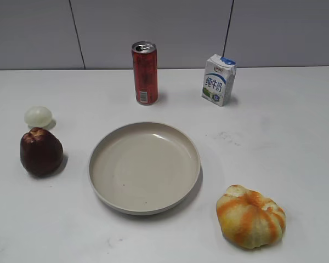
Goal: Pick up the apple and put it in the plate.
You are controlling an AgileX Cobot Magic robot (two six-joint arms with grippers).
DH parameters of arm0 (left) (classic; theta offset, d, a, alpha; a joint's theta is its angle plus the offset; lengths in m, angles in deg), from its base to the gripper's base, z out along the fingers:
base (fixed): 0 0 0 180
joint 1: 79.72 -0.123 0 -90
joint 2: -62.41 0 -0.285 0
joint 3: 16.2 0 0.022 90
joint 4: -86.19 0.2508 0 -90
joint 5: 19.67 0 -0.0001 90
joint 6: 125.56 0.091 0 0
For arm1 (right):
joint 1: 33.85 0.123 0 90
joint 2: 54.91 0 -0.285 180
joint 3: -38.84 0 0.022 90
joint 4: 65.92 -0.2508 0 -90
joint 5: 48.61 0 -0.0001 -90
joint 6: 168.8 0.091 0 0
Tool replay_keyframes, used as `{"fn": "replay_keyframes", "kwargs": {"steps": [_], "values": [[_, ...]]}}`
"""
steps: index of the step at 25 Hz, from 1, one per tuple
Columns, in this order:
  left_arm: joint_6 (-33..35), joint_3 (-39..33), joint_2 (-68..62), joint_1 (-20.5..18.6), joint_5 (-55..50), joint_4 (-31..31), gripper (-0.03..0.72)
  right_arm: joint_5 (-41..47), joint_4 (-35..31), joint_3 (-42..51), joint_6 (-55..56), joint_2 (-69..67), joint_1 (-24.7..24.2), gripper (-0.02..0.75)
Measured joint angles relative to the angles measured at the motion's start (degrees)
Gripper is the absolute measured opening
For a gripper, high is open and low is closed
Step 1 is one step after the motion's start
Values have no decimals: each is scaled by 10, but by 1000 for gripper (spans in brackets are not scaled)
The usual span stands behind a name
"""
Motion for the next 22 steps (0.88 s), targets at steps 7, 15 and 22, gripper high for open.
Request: {"fn": "replay_keyframes", "kwargs": {"steps": [7, 15, 22], "values": [[0, 0, 0, 0, 0, 0, 571, 0, 0, 0, 0, 0, 0, 339], [0, 5, 0, 0, 32, -1, 571, 0, 0, 0, 0, 0, 0, 339], [0, 7, -51, 0, 192, -10, 571, 0, 0, 0, 0, 0, 0, 339]]}}
